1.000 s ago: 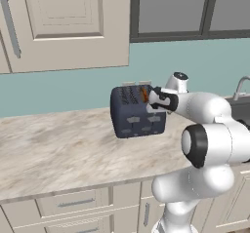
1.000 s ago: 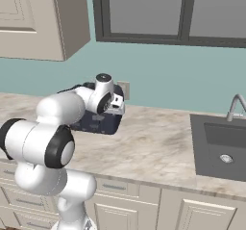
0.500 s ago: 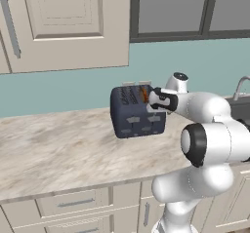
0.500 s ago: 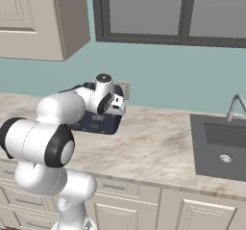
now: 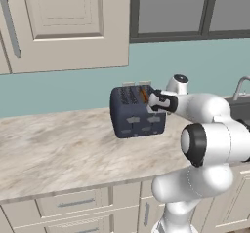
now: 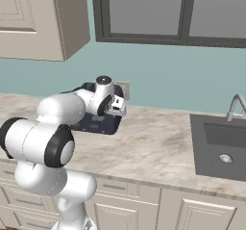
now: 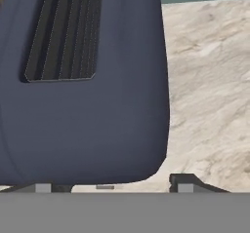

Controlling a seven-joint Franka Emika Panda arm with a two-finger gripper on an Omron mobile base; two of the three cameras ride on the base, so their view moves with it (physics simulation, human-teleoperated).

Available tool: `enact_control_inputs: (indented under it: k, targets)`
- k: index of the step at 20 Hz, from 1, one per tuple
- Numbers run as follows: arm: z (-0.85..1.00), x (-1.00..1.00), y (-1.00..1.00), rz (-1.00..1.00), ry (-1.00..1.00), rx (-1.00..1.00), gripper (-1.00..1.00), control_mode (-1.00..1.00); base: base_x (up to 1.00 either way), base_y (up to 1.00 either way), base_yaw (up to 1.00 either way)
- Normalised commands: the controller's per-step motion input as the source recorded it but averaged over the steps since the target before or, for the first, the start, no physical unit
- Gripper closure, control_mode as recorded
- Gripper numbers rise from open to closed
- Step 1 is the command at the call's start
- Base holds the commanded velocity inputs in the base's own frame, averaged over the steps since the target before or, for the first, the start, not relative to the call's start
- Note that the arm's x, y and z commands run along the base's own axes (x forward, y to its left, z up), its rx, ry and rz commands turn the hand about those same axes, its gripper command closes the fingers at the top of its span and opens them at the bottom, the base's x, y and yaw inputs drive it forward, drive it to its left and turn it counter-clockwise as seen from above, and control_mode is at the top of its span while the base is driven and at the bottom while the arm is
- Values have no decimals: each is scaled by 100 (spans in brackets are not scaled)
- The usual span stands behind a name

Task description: Start the toaster. Once the lever pops up, take the bread to the plate on the dining counter.

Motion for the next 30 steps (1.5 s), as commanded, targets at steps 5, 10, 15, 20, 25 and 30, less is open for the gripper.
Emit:
enact_control_inputs:
  k: [5, 10, 15, 20, 25, 30]
  targets:
    - [-100, -9, 0, 0, -13, 0, -100, -100, 0, 0, 0]
    - [-99, -11, 7, 0, -12, 0, -100, -100, 0, 0, 0]
    - [-74, 5, 11, 0, 1, 1, -100, -100, 0, 0, 0]
    - [-66, 17, 9, 0, 3, 1, -100, -100, 0, 0, 0]
    - [-62, 0, 6, 0, 0, 0, -100, -100, 0, 0, 0]
    - [1, -21, 0, -3, -9, 0, -100, -100, 0, 0, 0]
